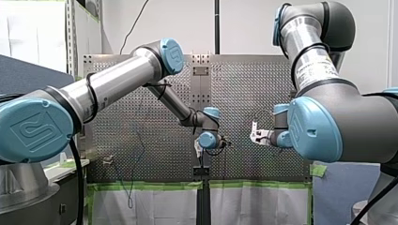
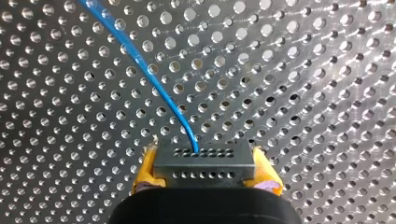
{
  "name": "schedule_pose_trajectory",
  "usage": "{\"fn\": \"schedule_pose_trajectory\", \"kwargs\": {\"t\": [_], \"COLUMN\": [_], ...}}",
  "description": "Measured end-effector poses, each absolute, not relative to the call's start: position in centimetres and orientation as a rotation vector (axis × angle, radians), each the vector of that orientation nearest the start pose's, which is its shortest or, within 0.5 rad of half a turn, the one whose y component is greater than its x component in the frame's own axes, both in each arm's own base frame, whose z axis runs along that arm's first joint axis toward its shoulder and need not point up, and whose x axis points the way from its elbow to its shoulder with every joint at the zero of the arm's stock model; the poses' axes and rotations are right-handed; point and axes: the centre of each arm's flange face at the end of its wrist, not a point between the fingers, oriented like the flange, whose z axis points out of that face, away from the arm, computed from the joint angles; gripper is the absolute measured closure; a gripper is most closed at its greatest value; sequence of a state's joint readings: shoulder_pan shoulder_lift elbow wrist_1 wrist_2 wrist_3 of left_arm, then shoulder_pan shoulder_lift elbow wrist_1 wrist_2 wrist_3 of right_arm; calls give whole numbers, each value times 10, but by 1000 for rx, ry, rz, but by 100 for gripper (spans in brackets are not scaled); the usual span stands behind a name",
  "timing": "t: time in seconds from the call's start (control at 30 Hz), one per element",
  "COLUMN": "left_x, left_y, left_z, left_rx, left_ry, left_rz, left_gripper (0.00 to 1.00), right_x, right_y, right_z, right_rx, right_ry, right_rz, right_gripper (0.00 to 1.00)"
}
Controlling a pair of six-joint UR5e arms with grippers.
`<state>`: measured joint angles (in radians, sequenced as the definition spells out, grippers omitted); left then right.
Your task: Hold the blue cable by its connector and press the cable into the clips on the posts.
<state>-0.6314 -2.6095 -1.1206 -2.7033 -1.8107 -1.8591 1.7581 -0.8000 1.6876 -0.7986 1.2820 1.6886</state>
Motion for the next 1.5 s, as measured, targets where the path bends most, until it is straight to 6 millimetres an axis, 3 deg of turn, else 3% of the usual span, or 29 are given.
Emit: {"fn": "schedule_pose_trajectory", "kwargs": {"t": [0.23,0.73,0.77,0.8,0.83,0.87,0.9,0.97,1.5], "left_x": [570,573,573,573,573,573,573,574,559], "left_y": [-537,-529,-528,-527,-527,-526,-525,-523,-515], "left_z": [49,48,48,48,48,48,48,48,45], "left_rx": [103,111,114,116,117,118,118,119,143], "left_ry": [1732,1743,1745,1746,1746,1746,1746,1745,1829], "left_rz": [-473,-418,-403,-391,-379,-364,-354,-332,-185], "left_gripper": [100,100,80,80,64,64,37,0,0], "right_x": [278,280,280,281,281,281,281,281,281], "right_y": [-596,-611,-611,-611,-611,-611,-611,-611,-610], "right_z": [43,52,53,52,53,52,52,52,52], "right_rx": [1592,1580,1581,1581,1582,1582,1582,1583,1589], "right_ry": [-1135,-1127,-1128,-1129,-1129,-1129,-1130,-1130,-1137], "right_rz": [1584,1596,1596,1595,1595,1595,1595,1596,1593], "right_gripper": [100,100,100,100,100,100,100,100,100]}}
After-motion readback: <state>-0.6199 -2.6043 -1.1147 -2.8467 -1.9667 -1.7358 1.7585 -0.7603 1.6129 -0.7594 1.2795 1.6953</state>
